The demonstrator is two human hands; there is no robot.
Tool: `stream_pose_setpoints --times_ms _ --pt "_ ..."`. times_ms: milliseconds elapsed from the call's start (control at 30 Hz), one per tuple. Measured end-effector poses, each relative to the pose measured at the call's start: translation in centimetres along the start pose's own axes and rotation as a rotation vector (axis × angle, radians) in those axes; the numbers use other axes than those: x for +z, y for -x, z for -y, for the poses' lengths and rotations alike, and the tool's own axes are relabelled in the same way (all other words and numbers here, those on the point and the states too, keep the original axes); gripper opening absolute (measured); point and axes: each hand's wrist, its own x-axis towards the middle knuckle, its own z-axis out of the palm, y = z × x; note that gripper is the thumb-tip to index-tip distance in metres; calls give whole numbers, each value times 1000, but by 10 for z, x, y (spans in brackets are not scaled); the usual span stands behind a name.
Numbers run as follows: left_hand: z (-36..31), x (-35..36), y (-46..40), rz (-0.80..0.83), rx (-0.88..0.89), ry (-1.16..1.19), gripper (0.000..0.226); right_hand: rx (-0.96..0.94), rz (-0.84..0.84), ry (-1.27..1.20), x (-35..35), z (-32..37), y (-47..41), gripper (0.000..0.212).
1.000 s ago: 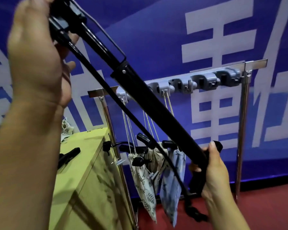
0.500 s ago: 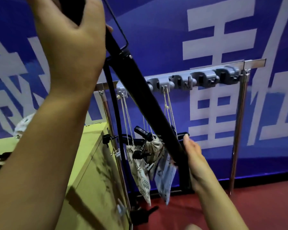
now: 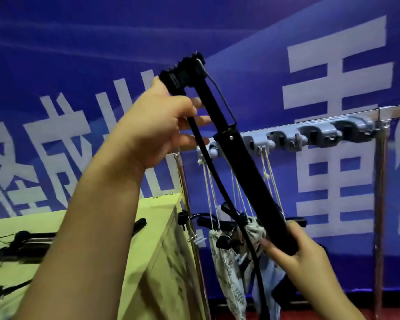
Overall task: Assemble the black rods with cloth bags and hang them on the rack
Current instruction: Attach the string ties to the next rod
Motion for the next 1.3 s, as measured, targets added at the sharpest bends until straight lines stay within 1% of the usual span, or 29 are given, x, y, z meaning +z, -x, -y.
stream_pose_setpoints --times_ms 100,200,233,300,333,367,400,433,500,567,633,700,733,800,867,1033,1167,1233,1300 --pt "5 1 6 45 -40 -44 53 42 -20 57 -1 5 -1 27" --pt "2 -1 7 5 -43 -97 55 49 -25 90 0 4 -4 28" --pt "0 -1 8 -1 -31 -82 58 32 -24 94 -1 2 -5 28" --pt "1 -1 9 -44 27 -64 77 9 -22 83 -3 3 -6 27" --pt "2 -1 11 -71 67 -82 87 4 -20 84 -4 3 -7 25" --pt "3 1 12 -93 113 -131 92 7 -21 93 -6 4 -8 24" --pt "3 2 14 -98 149 -197 92 13 -32 114 -8 3 -10 23" --pt "4 2 15 -78 164 -269 88 23 -61 153 -11 1 -11 23" --pt "5 0 16 4 118 -357 77 55 -157 234 -17 -3 -13 26" --pt "9 -2 16 51 83 -428 73 104 -236 289 -22 -5 -14 31" --pt "13 1 16 -8 146 -589 68 110 -303 334 -25 -6 -14 34" --pt "17 7 15 -132 288 -738 59 92 -370 343 -26 -4 -14 34" --pt "20 11 14 -194 345 -759 58 79 -400 335 -26 -3 -13 34" --pt "25 17 11 -301 421 -741 59 57 -459 317 -26 -2 -13 33" --pt "28 21 8 -362 461 -724 59 59 -501 314 -27 -3 -13 34" --pt "42 29 4 -435 466 -645 48 87 -558 273 -26 -6 -11 33" --pt "51 31 -5 -523 477 -584 51 101 -536 281 -16 -6 -9 32" --pt "51 26 -11 -518 484 -608 51 129 -516 281 -14 -9 -10 30" --pt "49 22 -12 -428 437 -664 50 175 -468 267 -19 -11 -9 26"
